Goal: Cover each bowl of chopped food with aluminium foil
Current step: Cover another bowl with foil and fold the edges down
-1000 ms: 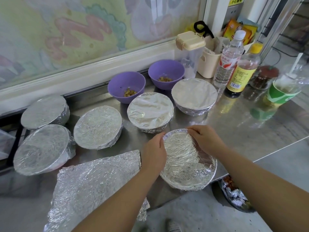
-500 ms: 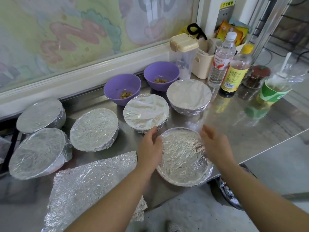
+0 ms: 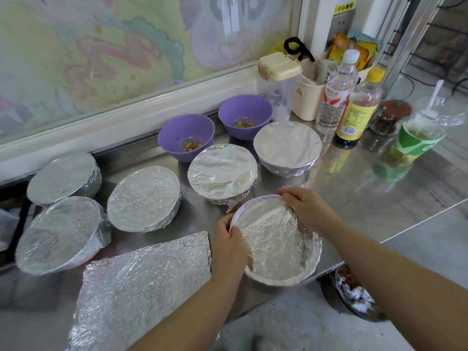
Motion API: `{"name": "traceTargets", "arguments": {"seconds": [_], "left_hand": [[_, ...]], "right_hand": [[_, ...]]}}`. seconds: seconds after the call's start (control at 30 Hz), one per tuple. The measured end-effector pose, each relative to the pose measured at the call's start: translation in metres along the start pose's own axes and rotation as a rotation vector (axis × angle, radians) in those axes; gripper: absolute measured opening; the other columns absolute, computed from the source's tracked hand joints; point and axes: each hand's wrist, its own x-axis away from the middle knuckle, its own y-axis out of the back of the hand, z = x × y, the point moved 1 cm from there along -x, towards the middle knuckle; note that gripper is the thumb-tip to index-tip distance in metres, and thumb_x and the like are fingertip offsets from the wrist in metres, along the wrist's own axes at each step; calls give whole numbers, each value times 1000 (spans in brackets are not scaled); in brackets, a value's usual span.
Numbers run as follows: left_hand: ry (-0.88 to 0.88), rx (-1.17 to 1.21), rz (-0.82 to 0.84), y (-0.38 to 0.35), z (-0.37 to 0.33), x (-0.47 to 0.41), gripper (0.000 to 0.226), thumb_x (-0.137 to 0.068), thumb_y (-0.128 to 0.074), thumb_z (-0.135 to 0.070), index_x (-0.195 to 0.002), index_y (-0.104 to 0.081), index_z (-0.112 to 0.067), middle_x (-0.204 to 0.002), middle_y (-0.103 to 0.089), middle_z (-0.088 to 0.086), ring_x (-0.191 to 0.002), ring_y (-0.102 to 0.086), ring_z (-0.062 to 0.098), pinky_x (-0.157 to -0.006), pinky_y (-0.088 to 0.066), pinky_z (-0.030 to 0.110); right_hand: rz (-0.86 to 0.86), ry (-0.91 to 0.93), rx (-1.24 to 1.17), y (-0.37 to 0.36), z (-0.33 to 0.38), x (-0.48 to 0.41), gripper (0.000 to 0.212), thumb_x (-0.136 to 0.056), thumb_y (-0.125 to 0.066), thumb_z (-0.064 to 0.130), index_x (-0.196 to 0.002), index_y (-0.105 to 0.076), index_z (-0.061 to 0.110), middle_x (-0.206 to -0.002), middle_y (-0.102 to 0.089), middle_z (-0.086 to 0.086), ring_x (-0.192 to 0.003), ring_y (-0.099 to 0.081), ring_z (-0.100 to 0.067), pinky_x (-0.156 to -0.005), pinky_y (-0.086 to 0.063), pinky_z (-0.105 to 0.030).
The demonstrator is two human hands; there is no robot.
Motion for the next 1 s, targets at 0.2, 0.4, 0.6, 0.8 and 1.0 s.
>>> {"name": "traceTargets", "arguments": {"seconds": [0.2, 0.4, 0.6, 0.8, 1.0], "left_hand": [[-147, -103, 78, 13, -17, -20, 38, -101, -52, -24, -138, -53, -23, -131, -58, -13, -117, -54, 3, -100, -41, 24], [-223, -284, 165, 5, -15, -26, 38, -107, -39, -19, -142, -54, -23, -99, -57, -26, -78, -52, -20, -70, -37, 0], [-245, -294, 113, 1, -11, -22, 35, -108, -36, -19, -135, -58, -19, -108, -58, -14, -98, -55, 5, -83, -35, 19], [-278, -266, 107, 4, -14, -27, 28, -104, -47, -21, -123, -65, -30, -96, -65, -21, -86, -58, -7, -73, -42, 9], [-310, -298, 87, -1, -8, -37, 23, -102, -50, -23, -104, -73, -24, -78, -69, -7, -72, -60, 8, -68, -47, 31]], "right_hand": [[-222, -38, 48, -1, -11, 24, 34, -104, -53, 34, -130, -65, 16, -104, -75, -5, -58, -49, -6, -70, -51, -37], [-214, -95, -22, -17, -25, 30, 27, -106, -47, 20, -98, -72, 16, -59, -56, 2, -55, -49, -16, -57, -40, -31], [-126, -29, 27, -9, -27, 23, 25, -103, -49, 25, -88, -69, 28, -62, -60, 6, -54, -49, -7, -59, -38, -30], [21, 222, 290, -4, 12, -6, 23, -97, -67, 35, -117, -75, 28, -96, -73, 10, -54, -55, 12, -64, -47, -18], [65, 227, 329, -14, 18, -28, 13, -93, -72, 26, -100, -80, 19, -79, -72, 7, -66, -63, -1, -64, -46, -15]]}}
